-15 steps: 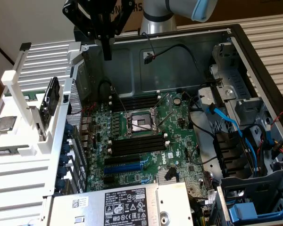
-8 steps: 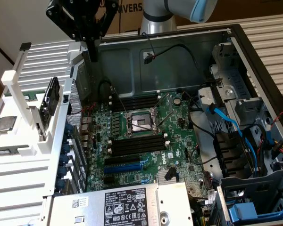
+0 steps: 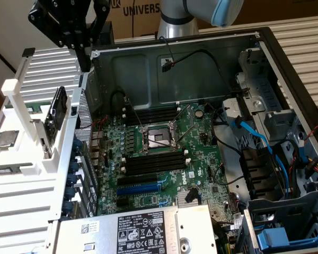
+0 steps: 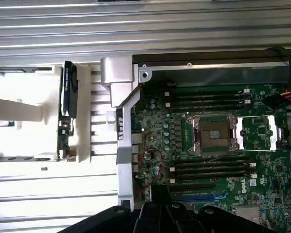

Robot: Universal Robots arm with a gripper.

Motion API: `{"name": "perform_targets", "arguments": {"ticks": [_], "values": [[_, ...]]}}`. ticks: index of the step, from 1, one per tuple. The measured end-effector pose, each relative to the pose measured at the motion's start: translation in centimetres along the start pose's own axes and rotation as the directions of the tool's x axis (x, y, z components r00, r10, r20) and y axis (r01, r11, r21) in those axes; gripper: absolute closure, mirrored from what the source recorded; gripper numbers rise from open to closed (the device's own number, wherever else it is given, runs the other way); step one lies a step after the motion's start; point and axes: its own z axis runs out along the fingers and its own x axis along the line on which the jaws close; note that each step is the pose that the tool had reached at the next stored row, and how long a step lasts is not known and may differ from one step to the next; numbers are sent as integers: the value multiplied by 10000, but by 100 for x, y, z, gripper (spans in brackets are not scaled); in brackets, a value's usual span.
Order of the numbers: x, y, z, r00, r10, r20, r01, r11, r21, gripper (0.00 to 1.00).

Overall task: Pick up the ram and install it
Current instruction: 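Reach for the ram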

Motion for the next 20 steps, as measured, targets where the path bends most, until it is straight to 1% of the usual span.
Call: {"name": "perform_targets", "arguments": {"ticks": [20], "values": [[911, -64, -29, 10000, 0, 0, 0, 10000, -6, 90]]}}
